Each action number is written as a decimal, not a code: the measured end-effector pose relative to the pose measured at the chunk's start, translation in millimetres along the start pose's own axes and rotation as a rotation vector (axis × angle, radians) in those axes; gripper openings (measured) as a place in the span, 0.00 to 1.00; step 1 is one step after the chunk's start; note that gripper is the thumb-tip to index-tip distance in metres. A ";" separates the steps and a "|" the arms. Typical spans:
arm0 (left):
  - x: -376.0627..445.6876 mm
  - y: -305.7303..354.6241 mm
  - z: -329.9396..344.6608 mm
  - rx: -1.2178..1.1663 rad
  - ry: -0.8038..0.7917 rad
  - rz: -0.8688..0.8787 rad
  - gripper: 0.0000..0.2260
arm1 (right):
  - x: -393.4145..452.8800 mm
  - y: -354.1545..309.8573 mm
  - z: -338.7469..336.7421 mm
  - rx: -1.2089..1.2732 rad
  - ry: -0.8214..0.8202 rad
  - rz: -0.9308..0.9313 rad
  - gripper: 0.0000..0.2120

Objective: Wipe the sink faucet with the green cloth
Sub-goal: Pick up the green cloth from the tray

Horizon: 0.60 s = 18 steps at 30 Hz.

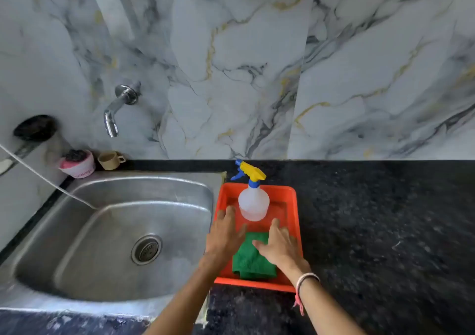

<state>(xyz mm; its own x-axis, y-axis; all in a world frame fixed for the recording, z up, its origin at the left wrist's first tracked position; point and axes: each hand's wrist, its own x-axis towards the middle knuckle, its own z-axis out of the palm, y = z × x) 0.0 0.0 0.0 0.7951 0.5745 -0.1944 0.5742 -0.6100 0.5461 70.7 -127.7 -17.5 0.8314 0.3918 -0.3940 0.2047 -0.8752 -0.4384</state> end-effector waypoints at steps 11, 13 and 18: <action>15.7 -36.7 37.4 -0.645 -0.287 -0.388 0.22 | -0.3 21.6 31.9 0.875 0.002 0.225 0.12; 10.5 -38.1 28.9 -0.823 -0.327 -0.362 0.19 | -7.8 15.8 26.6 1.096 -0.049 0.216 0.13; 7.9 -39.9 -31.8 -1.257 -0.317 -0.228 0.18 | -19.1 -37.1 -8.5 1.308 -0.039 0.070 0.12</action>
<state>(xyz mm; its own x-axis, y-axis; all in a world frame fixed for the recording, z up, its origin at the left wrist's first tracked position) -22.8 46.2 2.6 0.8150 0.3389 -0.4699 0.2652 0.5028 0.8227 51.7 -105.1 13.2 0.7997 0.3842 -0.4614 -0.5063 0.0184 -0.8622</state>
